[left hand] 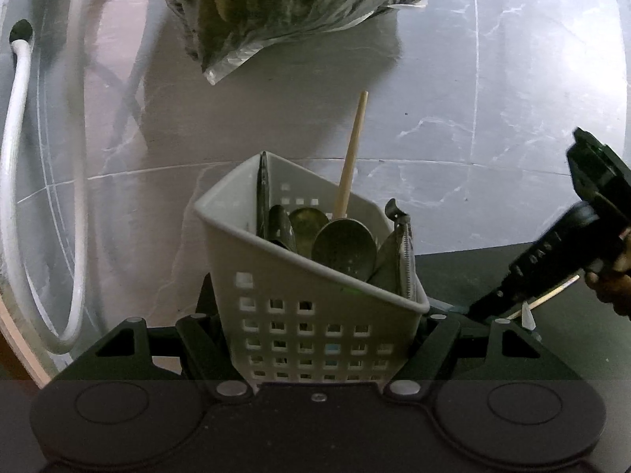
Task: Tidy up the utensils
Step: 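Carry the green-handled knife with the right tool and drop it into the caddy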
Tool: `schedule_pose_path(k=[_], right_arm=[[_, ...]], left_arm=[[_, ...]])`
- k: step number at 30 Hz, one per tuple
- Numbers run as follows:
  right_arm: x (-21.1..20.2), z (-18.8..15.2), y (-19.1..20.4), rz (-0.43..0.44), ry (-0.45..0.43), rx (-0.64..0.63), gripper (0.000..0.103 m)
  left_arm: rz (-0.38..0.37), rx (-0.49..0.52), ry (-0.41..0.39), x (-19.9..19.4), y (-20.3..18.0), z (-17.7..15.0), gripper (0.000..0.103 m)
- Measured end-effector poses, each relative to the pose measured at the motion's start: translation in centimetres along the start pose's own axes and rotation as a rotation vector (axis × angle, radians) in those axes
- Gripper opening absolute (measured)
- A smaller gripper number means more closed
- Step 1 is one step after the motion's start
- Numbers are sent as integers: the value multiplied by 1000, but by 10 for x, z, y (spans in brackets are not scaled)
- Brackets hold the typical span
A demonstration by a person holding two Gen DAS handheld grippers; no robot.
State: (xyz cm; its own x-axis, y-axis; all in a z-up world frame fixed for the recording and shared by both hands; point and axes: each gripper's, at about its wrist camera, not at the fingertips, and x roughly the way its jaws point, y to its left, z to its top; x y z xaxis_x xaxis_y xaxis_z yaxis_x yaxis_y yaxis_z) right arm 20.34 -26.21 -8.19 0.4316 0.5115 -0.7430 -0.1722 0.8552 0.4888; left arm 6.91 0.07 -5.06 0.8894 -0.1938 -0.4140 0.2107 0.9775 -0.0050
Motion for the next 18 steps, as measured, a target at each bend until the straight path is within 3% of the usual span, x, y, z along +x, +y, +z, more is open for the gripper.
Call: schedule_pose_path(k=[3, 5, 12, 18], right_arm=[[-7, -14, 6, -32, 10, -19, 18], [-17, -25, 13, -63, 16, -43, 12], [-38, -63, 16, -179, 51, -109, 12], [-35, -69, 20, -182, 74, -123, 22]], left_arm=[[-13, 6, 0, 0, 3, 0, 77], [-22, 10, -1, 0, 5, 0, 77], [-44, 18, -4, 2, 11, 0, 77], [-58, 31, -1, 3, 13, 1, 77]])
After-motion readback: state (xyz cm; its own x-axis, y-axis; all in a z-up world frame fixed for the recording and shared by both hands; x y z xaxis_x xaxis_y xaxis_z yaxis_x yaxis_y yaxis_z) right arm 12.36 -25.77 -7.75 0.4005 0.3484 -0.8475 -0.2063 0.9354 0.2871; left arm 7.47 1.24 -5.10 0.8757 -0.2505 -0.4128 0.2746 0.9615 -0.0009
